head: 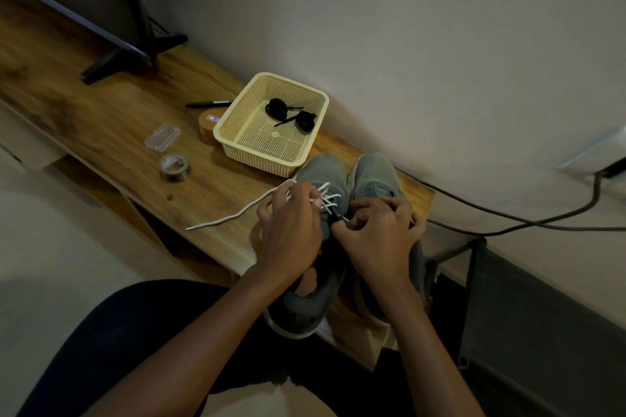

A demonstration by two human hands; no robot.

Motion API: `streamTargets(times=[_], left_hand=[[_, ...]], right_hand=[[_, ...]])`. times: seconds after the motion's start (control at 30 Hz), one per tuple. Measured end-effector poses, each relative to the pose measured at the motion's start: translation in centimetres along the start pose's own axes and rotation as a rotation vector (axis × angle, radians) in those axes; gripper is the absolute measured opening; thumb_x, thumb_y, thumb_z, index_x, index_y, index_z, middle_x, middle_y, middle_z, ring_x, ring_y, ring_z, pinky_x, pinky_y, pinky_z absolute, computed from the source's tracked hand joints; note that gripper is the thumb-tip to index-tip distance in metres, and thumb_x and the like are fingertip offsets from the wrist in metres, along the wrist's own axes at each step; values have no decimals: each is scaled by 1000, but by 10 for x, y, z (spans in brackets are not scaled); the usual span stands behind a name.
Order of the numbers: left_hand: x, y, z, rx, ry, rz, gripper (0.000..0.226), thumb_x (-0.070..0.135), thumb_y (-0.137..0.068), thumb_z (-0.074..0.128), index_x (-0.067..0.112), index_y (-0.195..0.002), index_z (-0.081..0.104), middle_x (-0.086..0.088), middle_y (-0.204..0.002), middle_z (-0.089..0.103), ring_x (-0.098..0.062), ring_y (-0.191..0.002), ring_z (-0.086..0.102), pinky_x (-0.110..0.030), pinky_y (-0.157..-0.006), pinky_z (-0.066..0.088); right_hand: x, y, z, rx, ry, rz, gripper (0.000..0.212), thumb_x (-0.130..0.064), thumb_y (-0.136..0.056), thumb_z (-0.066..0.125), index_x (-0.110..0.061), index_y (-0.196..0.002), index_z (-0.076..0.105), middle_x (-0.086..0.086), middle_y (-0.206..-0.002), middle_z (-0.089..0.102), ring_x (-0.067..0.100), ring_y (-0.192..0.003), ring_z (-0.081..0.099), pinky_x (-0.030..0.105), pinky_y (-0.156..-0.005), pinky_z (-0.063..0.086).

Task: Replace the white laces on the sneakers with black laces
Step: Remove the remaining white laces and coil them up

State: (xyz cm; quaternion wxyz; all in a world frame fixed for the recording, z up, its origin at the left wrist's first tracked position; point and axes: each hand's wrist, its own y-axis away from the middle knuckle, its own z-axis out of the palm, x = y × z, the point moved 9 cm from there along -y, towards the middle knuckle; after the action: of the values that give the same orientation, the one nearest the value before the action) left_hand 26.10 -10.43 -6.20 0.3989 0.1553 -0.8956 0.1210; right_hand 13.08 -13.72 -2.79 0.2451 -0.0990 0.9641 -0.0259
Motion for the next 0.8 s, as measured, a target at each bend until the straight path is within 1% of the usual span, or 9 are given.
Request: streamTargets(times=[0.13,0.2,0.27,0.37,0.47,0.6,0.67,0.73,0.8], left_hand=[[5,1,5,-81,-166,82,26,27,-90,56,31,-116,54,13,-146,37,-15,-142,10,-41,-110,9],[3,-1,4,-71,-202,77,26,33,-88,60,32,-114,58,14,-147,35,-15,-142,11,-38,-108,10],[2,-1,2,-34,-186,65,17,33,-90,59,28,-106,62,15,-144,39,-14,-140,14,-36,-105,12],[-1,-1,5,-17,-110,53,3,27,-95,51,27,-95,54,12,-137,46,-12,-137,22,-33,-104,14],[-8,-4,6,25,-23,24,8,25,-98,39,31,-94,40,6,-126,55,-16,-127,40,-31,-101,20],[-6,-4,0,49,65,-1,10,16,-100,35,25,-96,37,3,-112,63,-15,-109,54,-36,-104,20],[-2,-3,-4,40,58,16,11,15,-98,39,25,-101,42,7,-111,61,-12,-111,52,-39,-107,19],[0,-2,-4,10,-4,32,18,20,-92,49,28,-108,51,14,-114,57,-9,-121,43,-37,-107,17],[1,-2,0,-41,-95,55,20,26,-89,56,31,-108,56,18,-123,53,-9,-130,33,-37,-106,14]], right_hand=[[0,0,1,-12,-5,0,21,-31,-75,68,-17,-60,64,-12,-114,64,18,-129,30,33,-102,6],[0,-1,1,-23,-13,0,24,-32,-76,68,-20,-58,59,-12,-115,64,18,-129,29,33,-103,7],[0,0,1,-22,-20,-4,29,-32,-76,68,-23,-53,52,-13,-115,64,18,-129,29,33,-102,7],[0,1,1,-17,-19,4,34,-30,-76,68,-25,-50,47,-14,-113,64,17,-128,29,34,-103,7],[2,0,0,-9,-19,19,27,-29,-76,67,-23,-54,52,-15,-111,64,15,-127,28,35,-105,8],[2,-1,2,-24,-1,18,29,-31,-77,67,-25,-54,51,-16,-114,63,15,-128,27,34,-104,6],[2,-1,2,-20,3,16,27,-31,-77,66,-24,-55,52,-15,-114,63,15,-128,27,33,-104,7],[3,-1,3,-17,1,13,27,-31,-77,67,-24,-54,53,-15,-114,64,15,-127,28,34,-104,7],[3,-2,3,-19,-2,9,27,-31,-76,67,-23,-54,54,-14,-113,64,15,-128,28,35,-104,8]])
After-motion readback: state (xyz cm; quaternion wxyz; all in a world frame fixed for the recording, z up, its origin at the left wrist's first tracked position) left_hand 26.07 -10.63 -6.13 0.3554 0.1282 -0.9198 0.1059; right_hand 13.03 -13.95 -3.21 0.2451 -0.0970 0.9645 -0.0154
